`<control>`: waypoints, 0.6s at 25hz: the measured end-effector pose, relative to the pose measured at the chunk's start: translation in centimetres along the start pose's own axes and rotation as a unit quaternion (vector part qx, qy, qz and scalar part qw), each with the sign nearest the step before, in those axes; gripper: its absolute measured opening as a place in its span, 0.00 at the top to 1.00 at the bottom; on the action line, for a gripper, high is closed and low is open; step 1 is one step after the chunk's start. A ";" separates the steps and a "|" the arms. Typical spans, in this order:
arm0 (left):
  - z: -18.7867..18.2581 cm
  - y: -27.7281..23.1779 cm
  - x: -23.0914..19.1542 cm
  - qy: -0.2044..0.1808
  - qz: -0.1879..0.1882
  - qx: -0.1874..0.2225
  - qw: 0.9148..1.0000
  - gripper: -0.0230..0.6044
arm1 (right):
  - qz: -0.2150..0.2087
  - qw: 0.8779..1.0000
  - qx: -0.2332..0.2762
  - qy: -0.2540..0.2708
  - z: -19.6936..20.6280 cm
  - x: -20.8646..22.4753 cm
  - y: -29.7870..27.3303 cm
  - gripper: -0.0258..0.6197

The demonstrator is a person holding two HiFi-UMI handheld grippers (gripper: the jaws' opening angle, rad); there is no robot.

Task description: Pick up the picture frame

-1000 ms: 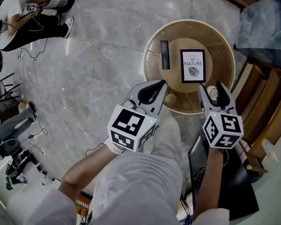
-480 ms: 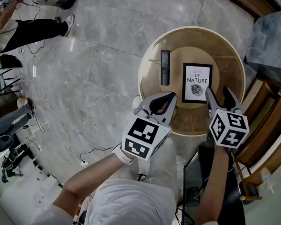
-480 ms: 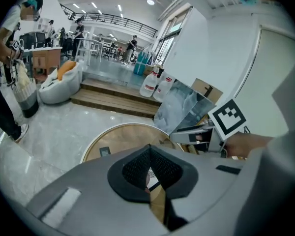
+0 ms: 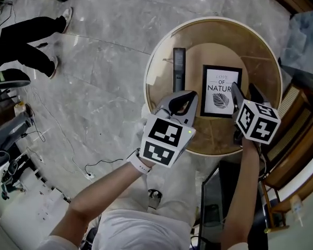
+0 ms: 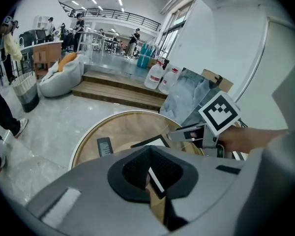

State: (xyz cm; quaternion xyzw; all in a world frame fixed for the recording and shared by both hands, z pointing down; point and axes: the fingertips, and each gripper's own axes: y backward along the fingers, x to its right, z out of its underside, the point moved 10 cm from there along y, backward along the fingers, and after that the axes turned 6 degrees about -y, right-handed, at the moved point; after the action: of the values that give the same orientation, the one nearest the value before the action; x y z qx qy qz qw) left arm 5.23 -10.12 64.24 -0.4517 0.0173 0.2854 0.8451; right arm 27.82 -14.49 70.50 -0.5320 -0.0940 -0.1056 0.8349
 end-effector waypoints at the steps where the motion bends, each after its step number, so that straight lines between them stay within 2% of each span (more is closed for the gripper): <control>1: 0.1 -0.6 -0.3 0.003 0.000 0.000 1.000 0.98 | 0.004 1.000 -0.004 0.003 0.1 0.4 -0.6 0.57; 9: 0.8 -3.8 -1.5 0.011 0.002 -0.001 1.000 0.98 | 0.004 0.998 -0.060 0.011 1.5 2.5 -5.2 0.64; 15: 1.7 -5.4 -1.7 0.015 0.005 -0.011 1.000 0.98 | -0.004 0.995 -0.094 0.021 2.7 3.2 -7.0 0.65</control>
State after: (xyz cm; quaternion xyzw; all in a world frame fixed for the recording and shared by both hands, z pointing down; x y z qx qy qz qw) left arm 6.12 -11.88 69.76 -0.4654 0.0286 0.2826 0.8383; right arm 28.86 -15.16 78.61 -0.6057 -0.0683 -0.1283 0.7823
